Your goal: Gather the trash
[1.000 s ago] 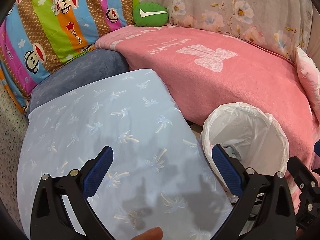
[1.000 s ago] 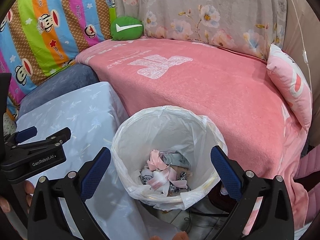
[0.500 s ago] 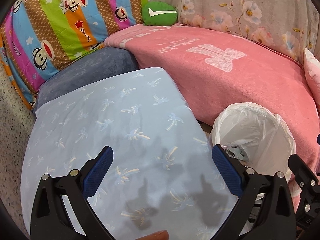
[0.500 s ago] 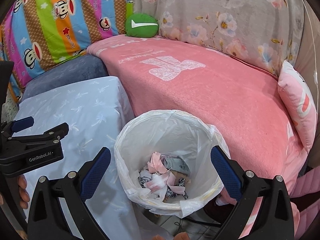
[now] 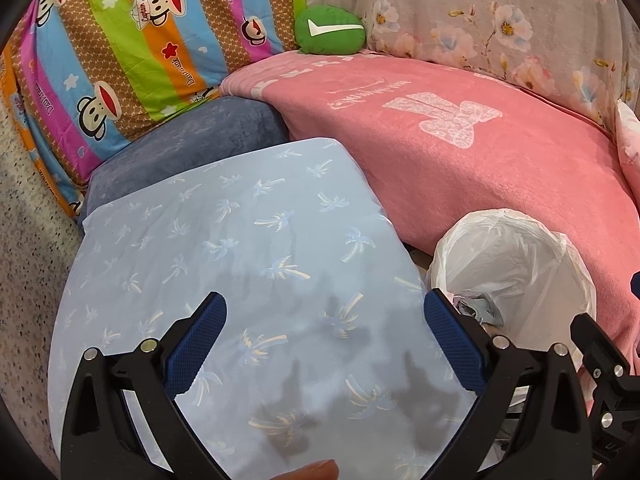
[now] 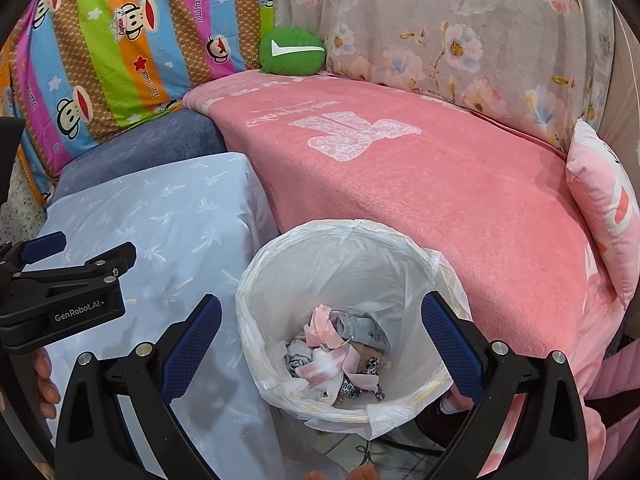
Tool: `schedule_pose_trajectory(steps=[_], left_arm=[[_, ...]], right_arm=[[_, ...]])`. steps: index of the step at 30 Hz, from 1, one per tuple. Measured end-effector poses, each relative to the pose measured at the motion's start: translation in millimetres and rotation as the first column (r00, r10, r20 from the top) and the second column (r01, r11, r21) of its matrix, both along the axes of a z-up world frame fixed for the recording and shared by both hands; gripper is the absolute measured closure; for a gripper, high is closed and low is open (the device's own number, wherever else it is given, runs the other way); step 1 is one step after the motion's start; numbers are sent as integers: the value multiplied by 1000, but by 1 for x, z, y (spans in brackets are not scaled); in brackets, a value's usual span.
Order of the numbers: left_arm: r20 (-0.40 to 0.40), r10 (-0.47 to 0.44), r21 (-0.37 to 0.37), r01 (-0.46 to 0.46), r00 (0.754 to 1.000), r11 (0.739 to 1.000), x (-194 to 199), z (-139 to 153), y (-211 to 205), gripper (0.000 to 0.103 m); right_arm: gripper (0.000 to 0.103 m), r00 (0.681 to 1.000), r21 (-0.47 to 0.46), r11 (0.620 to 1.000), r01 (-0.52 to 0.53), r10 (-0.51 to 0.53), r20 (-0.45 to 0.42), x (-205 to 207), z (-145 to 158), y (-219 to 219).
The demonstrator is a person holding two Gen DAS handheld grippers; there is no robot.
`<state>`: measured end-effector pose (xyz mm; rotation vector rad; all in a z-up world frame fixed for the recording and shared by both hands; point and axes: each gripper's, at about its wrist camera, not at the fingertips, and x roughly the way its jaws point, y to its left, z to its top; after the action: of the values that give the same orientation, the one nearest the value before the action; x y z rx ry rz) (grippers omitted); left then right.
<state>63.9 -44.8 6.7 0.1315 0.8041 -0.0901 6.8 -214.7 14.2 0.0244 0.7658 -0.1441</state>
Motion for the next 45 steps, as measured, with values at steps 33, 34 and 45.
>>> schedule_pose_trajectory(steps=[33, 34, 45], left_arm=[[-61, -14, -7, 13, 998, 1000, -18, -14, -20, 8], [-61, -13, -6, 13, 998, 1000, -19, -14, -21, 8], [-65, -17, 0, 17, 998, 1000, -26, -18, -24, 8]], right_arm=[[5, 998, -5, 999, 40, -40, -47, -34, -12, -12], [5, 998, -9, 999, 42, -42, -50, -34, -13, -12], [5, 996, -9, 998, 64, -65, -67, -39, -20, -17]])
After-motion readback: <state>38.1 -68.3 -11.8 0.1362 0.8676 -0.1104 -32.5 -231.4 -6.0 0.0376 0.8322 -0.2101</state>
